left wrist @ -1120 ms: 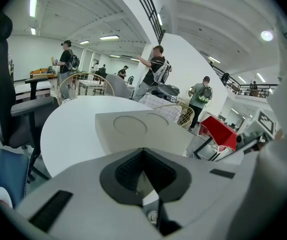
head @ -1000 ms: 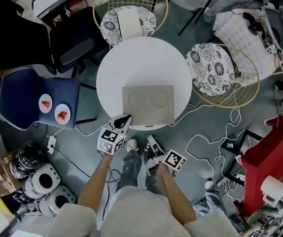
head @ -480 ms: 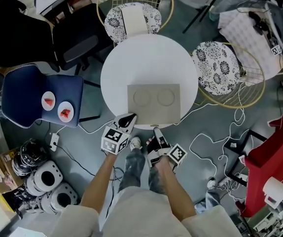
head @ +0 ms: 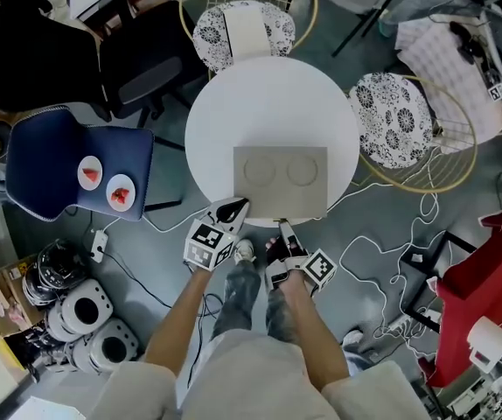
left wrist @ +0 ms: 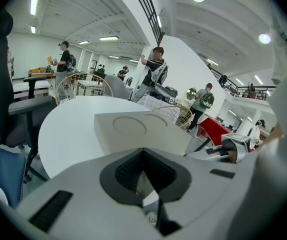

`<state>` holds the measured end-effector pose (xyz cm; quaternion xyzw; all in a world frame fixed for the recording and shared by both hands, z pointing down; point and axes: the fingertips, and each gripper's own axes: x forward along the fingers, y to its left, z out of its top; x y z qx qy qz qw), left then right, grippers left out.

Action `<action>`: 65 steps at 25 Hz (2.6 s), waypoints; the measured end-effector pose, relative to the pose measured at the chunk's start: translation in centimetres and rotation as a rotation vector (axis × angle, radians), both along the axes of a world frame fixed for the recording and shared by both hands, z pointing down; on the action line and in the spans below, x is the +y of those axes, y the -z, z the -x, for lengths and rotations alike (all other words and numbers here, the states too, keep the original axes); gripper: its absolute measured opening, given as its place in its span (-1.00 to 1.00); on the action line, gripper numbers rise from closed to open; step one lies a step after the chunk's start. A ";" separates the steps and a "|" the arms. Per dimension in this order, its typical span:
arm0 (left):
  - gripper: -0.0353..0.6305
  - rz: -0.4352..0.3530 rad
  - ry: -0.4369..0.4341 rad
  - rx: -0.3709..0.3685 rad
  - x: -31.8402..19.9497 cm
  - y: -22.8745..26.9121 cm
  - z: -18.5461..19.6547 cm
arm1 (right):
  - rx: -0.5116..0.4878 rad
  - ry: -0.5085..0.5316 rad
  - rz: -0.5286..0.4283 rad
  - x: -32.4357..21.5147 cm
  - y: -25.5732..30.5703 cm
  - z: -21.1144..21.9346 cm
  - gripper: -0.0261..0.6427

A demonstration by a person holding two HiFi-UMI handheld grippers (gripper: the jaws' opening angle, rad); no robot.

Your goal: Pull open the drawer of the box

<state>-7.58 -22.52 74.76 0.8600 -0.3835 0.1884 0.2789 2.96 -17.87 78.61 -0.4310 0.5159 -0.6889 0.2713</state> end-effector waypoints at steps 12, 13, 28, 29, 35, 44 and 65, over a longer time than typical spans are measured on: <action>-0.86 0.020 -0.016 -0.002 -0.3 -0.2 0.2 | -0.045 -0.009 -0.012 1.7 0.4 0.2 -0.82; -0.86 0.021 -0.017 -0.003 -0.4 -0.2 0.2 | -0.049 -0.009 -0.010 2.1 0.4 0.3 -0.82; -0.86 0.032 -0.012 0.003 -1.4 -0.2 0.2 | -0.066 -0.030 0.045 8.7 -0.1 -0.4 -0.82; -0.86 0.032 -0.011 0.003 -1.3 -0.2 0.3 | -0.064 -0.028 0.044 8.9 -0.2 -0.5 -0.82; -0.86 0.029 -0.005 0.005 -1.3 -0.1 0.3 | -0.065 -0.025 0.040 9.2 -0.3 -0.6 -0.81; -0.86 0.036 0.006 -0.017 -1.4 -0.3 0.2 | -0.110 0.004 0.039 9.8 -0.2 0.0 -0.60; -0.86 -0.057 -0.045 -0.006 0.2 7.5 -4.1 | 0.110 -0.023 -0.124 7.4 6.7 -6.4 -0.88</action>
